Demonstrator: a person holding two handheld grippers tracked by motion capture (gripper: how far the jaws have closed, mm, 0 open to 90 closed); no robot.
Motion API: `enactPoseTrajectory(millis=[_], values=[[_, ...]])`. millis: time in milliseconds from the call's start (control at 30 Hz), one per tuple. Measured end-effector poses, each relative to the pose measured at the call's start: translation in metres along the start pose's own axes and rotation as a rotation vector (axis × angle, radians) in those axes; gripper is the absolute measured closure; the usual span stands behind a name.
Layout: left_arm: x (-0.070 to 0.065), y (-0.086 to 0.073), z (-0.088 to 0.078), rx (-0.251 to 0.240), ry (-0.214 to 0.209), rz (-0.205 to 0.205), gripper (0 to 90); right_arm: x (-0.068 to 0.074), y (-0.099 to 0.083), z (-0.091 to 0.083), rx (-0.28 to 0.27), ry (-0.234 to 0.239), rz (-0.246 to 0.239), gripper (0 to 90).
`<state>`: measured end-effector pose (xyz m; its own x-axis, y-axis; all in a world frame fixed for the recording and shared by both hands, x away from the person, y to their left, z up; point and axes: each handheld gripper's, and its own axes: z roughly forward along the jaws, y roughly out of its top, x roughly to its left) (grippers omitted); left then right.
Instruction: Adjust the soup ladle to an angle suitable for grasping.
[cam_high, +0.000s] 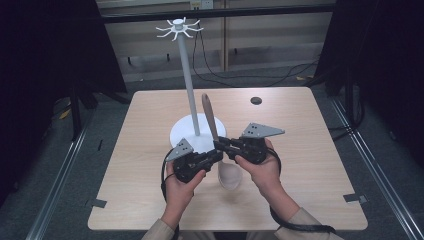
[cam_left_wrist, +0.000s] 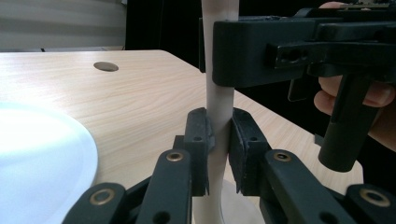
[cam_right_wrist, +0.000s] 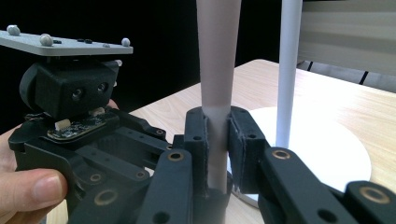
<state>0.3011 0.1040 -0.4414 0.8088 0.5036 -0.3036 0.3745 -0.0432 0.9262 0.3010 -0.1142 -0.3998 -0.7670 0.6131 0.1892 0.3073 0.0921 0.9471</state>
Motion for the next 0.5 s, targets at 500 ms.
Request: enactPoseTrajectory(millis=[500], values=[[-0.0002,0.0022,-0.0018,0.015,0.009,0.041,79.1,-0.0030,-0.0021,-0.0019,-0.014,0.005,0.039,78.6]])
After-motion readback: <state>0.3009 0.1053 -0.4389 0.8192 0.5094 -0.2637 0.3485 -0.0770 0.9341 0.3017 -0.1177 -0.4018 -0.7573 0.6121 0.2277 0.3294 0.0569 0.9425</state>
